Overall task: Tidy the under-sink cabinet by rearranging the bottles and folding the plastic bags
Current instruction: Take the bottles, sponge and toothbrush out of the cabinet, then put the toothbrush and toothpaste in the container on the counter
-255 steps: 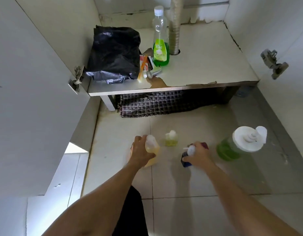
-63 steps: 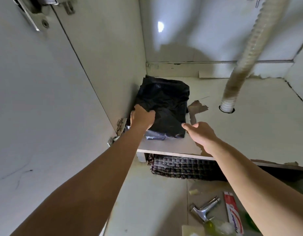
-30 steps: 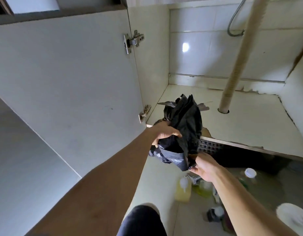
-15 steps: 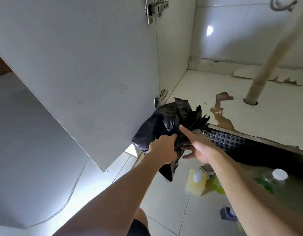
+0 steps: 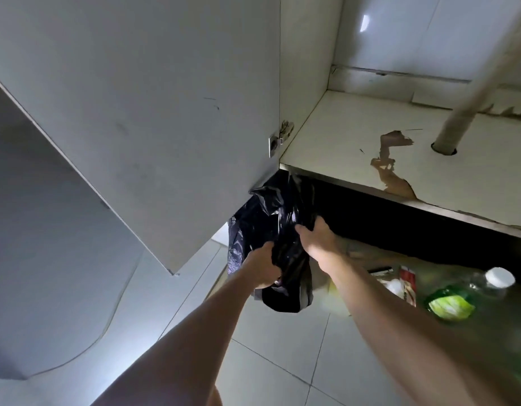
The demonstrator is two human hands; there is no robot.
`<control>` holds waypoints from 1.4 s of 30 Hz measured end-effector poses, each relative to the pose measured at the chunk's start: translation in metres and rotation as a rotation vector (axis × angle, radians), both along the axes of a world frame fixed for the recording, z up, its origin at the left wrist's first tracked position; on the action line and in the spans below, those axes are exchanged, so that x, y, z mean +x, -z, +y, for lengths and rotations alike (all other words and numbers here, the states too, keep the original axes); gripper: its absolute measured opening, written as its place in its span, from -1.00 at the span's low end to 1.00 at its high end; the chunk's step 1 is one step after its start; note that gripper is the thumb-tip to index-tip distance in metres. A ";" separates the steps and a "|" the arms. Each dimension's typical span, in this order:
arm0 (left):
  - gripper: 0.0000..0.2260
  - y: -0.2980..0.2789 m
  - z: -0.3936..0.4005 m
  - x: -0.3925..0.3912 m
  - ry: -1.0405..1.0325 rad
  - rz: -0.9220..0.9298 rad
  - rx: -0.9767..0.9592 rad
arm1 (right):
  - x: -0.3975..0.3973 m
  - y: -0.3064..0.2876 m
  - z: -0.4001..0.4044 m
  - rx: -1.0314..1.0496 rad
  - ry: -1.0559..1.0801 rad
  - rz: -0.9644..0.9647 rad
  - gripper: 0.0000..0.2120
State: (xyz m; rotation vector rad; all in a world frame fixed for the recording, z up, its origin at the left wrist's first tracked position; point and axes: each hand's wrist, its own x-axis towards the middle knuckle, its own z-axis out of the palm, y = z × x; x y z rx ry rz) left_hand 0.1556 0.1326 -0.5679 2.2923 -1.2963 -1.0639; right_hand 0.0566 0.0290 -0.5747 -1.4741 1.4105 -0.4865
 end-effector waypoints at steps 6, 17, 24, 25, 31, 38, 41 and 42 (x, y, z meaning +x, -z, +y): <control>-0.64 0.021 -0.010 0.030 -0.313 -0.087 -0.048 | 0.009 0.028 0.006 0.065 -0.434 0.253 -0.49; -0.72 -0.019 -0.026 -0.007 -0.232 -0.413 -0.596 | -0.035 -0.013 0.016 0.055 -0.249 0.141 -0.53; -0.72 -0.062 -0.053 -0.084 0.245 -0.112 -0.653 | -0.154 -0.065 0.006 0.021 0.004 0.218 -0.77; -0.71 -0.063 -0.059 -0.091 0.277 -0.060 -0.534 | -0.170 -0.073 0.003 0.005 -0.009 0.292 -0.78; -0.70 -0.029 -0.087 -0.109 0.361 -0.054 -0.116 | -0.218 -0.093 -0.019 0.010 -0.257 0.789 -0.74; -0.70 0.033 -0.154 -0.134 0.568 -0.259 0.100 | -0.214 -0.014 -0.068 0.082 -0.356 0.922 -0.75; -0.62 0.063 -0.186 -0.141 0.660 -0.385 0.193 | -0.202 0.030 -0.084 0.146 -0.427 0.990 -0.82; -0.59 0.072 -0.195 -0.143 0.705 -0.415 0.221 | -0.199 0.045 -0.086 0.172 -0.456 0.995 -0.86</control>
